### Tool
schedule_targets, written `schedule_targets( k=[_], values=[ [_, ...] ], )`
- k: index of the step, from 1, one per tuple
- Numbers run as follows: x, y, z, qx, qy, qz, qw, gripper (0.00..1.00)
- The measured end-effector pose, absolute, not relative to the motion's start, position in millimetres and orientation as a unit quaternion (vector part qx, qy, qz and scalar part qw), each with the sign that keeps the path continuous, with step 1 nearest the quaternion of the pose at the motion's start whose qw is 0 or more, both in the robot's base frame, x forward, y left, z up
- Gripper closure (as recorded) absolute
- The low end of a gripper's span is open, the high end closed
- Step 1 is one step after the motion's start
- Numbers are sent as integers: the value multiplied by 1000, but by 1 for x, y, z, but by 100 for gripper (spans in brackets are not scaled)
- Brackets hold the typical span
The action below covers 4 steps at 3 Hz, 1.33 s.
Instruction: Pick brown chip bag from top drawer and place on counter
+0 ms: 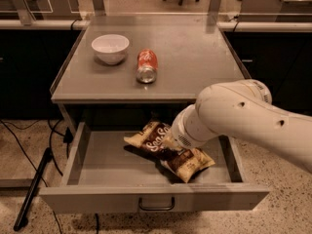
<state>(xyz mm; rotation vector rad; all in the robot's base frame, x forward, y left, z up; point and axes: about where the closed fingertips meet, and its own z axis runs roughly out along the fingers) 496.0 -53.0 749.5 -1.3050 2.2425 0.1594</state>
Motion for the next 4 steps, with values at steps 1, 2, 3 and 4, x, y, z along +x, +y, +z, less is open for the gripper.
schedule_targets(
  k=[1, 2, 3, 4],
  values=[
    [507, -49, 735, -473, 835, 76, 272, 7],
    [512, -55, 723, -455, 839, 110, 279, 6],
    [516, -68, 702, -423, 849, 149, 280, 9],
    [518, -75, 685, -402, 857, 165, 276, 10]
  ],
)
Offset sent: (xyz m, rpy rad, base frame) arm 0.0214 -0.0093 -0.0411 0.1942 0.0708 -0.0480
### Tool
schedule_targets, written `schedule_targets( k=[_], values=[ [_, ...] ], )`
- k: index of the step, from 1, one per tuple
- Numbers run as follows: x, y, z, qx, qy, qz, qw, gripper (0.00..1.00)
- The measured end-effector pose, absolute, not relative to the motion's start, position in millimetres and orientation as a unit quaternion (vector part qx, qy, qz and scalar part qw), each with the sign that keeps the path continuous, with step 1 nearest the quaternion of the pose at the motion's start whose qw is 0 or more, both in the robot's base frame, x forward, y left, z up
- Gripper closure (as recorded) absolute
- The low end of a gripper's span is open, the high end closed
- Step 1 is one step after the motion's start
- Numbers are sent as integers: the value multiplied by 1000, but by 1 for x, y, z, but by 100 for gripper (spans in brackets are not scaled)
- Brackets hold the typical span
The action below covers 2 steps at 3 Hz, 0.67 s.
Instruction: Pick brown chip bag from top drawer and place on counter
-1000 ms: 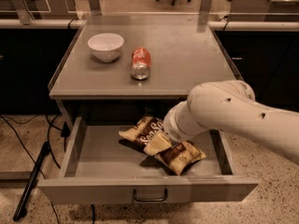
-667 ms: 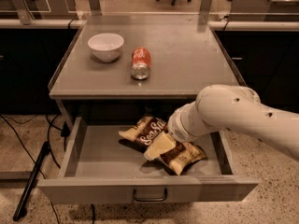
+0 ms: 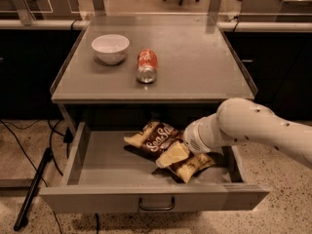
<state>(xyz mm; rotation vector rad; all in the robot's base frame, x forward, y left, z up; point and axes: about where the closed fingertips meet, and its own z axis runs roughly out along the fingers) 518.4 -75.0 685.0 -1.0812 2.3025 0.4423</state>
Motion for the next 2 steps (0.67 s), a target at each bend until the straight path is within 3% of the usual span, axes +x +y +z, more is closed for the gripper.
schedule_targets(
  k=[2],
  values=[
    [515, -66, 642, -412, 860, 158, 254, 3]
  ],
)
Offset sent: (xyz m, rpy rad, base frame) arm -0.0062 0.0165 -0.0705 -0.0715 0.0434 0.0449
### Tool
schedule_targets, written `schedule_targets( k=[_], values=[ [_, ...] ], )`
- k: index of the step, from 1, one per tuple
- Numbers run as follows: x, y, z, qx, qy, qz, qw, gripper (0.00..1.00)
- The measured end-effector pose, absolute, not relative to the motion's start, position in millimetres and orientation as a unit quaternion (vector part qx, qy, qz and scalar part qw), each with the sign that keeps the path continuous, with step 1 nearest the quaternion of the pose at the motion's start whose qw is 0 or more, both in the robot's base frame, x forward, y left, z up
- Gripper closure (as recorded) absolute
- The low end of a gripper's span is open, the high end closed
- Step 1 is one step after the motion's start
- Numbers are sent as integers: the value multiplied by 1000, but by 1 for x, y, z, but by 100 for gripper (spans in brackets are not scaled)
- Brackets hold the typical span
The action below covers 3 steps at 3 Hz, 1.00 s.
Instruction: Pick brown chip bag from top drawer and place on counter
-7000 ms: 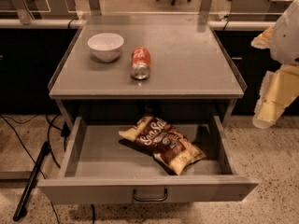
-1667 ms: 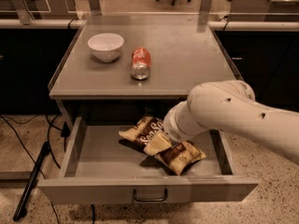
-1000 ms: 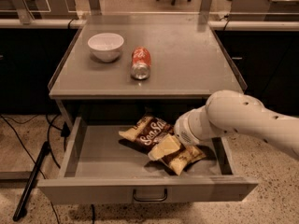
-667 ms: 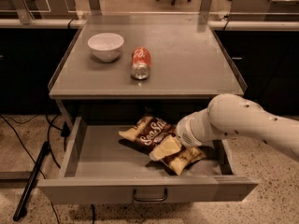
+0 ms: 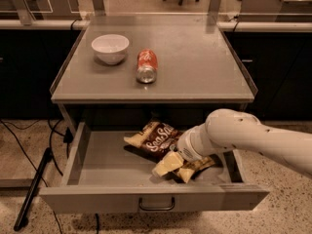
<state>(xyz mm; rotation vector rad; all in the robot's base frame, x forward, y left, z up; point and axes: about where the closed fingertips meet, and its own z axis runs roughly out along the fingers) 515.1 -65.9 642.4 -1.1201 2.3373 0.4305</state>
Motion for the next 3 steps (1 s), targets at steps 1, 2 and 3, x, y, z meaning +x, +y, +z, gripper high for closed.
schedule_targets(
  k=[1, 2, 3],
  values=[
    [512, -54, 618, -438, 854, 142, 241, 2],
    [511, -43, 601, -462, 848, 113, 235, 26],
    [511, -42, 601, -464, 847, 113, 234, 48]
  ],
)
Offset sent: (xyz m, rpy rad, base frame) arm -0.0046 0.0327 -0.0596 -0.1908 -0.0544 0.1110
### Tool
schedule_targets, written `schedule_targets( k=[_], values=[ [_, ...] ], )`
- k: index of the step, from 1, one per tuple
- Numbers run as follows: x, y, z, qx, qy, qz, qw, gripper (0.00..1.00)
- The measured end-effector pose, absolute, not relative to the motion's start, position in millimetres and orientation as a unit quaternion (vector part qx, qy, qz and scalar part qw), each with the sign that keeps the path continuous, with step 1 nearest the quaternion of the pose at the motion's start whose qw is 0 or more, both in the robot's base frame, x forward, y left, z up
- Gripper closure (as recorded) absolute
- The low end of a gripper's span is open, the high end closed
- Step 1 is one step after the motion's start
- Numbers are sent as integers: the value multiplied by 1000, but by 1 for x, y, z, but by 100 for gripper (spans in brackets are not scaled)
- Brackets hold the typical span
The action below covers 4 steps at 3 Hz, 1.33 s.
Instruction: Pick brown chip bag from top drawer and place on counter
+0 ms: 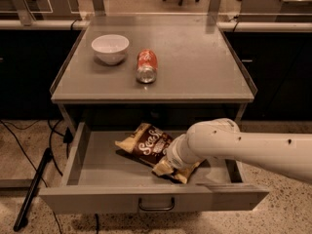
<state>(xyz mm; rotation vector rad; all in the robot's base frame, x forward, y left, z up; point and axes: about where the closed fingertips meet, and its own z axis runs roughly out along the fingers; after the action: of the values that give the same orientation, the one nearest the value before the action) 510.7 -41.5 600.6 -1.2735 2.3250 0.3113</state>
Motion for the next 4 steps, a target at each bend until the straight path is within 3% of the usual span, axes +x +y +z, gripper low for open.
schedule_targets(
  k=[2, 4],
  values=[
    [511, -40, 620, -465, 845, 114, 239, 99],
    [501, -78, 714, -514, 801, 160, 261, 100]
  ],
)
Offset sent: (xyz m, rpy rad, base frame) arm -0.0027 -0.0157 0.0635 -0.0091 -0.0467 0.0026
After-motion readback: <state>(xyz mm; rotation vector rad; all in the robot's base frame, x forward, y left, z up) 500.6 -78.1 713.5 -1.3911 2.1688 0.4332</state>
